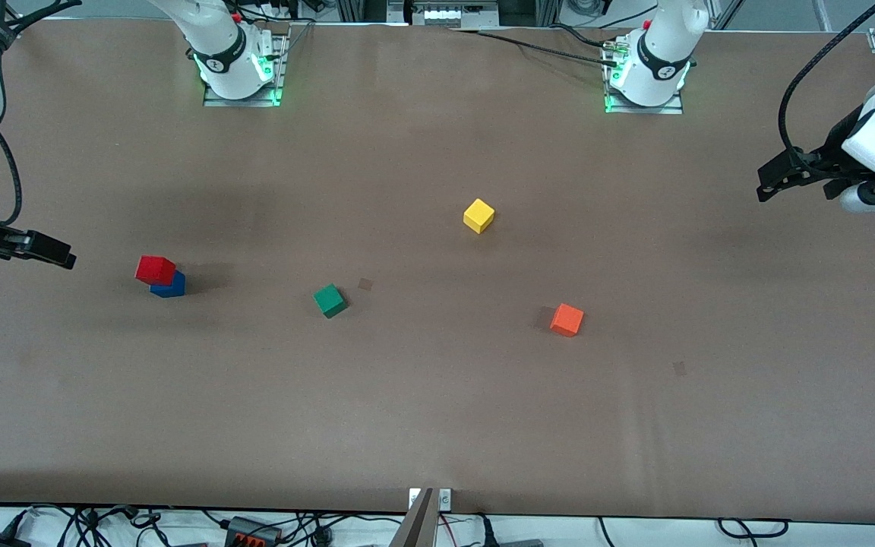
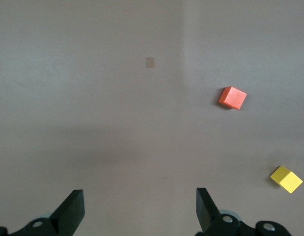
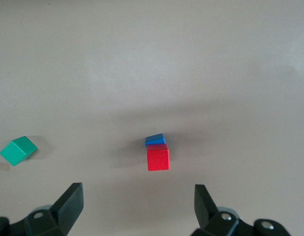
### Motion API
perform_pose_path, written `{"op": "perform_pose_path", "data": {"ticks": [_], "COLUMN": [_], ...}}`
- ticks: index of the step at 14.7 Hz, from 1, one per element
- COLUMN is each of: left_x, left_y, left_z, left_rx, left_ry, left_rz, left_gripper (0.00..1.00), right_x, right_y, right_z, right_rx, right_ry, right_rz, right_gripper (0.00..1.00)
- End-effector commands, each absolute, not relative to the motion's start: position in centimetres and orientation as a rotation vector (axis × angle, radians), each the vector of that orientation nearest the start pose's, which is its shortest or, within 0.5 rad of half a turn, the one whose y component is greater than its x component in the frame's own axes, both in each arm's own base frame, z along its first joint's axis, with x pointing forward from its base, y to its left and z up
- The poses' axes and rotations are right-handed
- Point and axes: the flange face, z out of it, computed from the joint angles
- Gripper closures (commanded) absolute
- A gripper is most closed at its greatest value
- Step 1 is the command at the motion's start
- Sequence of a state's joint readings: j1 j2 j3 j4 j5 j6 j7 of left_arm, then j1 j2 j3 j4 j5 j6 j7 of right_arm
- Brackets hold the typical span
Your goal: Pass red block to right arm, stack on blue
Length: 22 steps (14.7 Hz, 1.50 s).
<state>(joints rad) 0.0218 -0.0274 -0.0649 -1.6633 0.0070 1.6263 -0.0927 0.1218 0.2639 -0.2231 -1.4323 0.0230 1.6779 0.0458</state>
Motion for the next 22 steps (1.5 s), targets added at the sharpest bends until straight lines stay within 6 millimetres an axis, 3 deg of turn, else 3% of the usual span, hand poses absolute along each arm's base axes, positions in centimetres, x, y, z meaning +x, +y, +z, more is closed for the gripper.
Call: {"op": "perform_pose_path", "data": {"ticks": [1, 7, 10, 19, 22], "left_x": [55.2, 55.2, 55.2, 55.2, 55.2], "left_y": [-2.3, -2.3, -2.3, -2.3, -2.3], "left_z": [60.5, 60.6, 60.6, 60.6, 60.6], "left_rx": [-3.124, -3.124, -3.124, -3.124, -3.124], "left_ry": [-0.064, -0.064, -0.064, -0.064, -0.064], "left_rz": [0.02, 0.022, 0.022, 0.025, 0.022], "left_gripper": [0.0, 0.0, 0.0, 0.0, 0.0], "right_x": [62.3, 61.4, 61.1, 55.7, 55.6], "right_y": [-6.7, -7.5, -7.5, -6.5, -6.6], "right_z": [56.4, 57.3, 56.4, 55.2, 55.2], "right_rx": [-3.151, -3.134, -3.139, -3.149, -3.161], "right_ry": [0.293, 0.233, 0.183, 0.144, 0.143], "right_rz": [0.001, -0.008, 0.012, -0.054, -0.051], "right_gripper": [0.0, 0.0, 0.0, 0.0, 0.0]}}
